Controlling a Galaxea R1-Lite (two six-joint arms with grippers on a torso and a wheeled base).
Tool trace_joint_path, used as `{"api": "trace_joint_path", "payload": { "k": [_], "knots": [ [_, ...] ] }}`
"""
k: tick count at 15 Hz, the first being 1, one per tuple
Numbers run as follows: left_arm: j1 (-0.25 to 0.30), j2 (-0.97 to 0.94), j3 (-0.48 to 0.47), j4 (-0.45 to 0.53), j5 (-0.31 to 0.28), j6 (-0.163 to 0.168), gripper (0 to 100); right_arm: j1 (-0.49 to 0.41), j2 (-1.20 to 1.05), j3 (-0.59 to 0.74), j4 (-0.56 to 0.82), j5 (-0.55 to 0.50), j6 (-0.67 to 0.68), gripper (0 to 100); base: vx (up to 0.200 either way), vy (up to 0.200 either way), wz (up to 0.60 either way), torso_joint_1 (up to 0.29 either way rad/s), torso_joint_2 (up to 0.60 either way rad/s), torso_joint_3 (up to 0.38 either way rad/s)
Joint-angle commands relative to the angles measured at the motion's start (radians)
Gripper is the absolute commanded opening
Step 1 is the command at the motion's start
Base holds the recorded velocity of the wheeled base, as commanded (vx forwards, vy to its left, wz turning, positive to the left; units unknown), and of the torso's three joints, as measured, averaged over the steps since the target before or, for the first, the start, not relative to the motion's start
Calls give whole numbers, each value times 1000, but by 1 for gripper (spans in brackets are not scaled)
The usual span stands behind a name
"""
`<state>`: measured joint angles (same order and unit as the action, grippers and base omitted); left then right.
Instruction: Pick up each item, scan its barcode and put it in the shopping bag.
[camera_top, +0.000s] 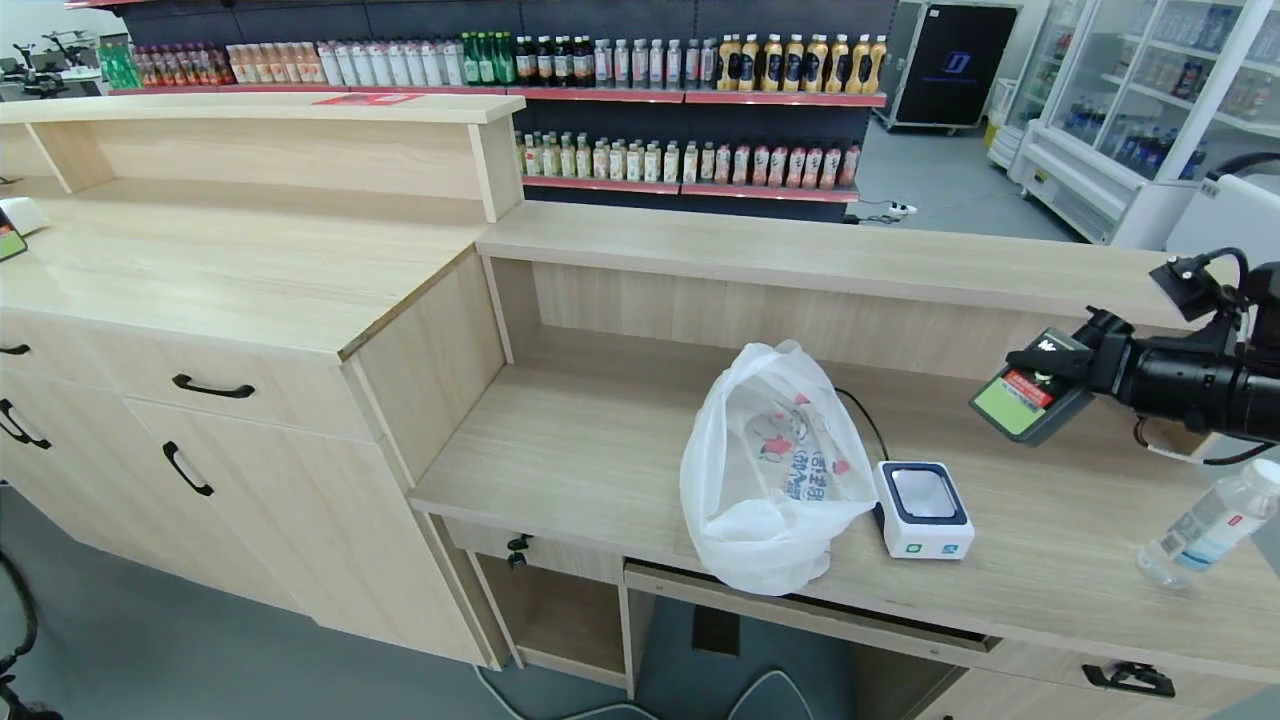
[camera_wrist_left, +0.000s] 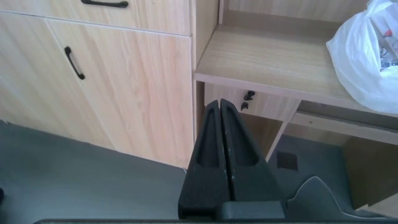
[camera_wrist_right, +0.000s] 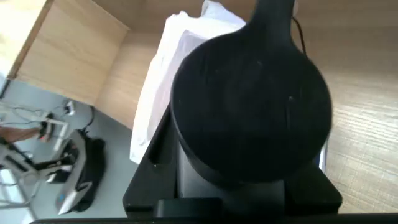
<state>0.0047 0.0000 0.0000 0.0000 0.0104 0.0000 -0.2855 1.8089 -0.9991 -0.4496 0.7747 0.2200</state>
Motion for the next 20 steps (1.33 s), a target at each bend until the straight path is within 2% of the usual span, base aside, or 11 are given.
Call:
{"api": "trace_joint_path", "payload": {
  "k": [1,5,8,10,20],
  "knots": [
    [0,0,0,0,0,0,0,-29,78,-12,-3,57,-5,0,0,0,0,0,0,0],
    [0,0,0,0,0,0,0,-49,142,-6,-15,92,-36,0,0,0,0,0,0,0],
    [0,0,0,0,0,0,0,-50,216,11,-27,94,-211,0,0,0,0,0,0,0],
    [0,0,0,0,0,0,0,-49,236,24,-27,95,-238,0,0,0,0,0,0,0],
    [0,0,0,0,0,0,0,-32,345,-49,-93,90,-229,0,0,0,0,0,0,0]
  ]
}}
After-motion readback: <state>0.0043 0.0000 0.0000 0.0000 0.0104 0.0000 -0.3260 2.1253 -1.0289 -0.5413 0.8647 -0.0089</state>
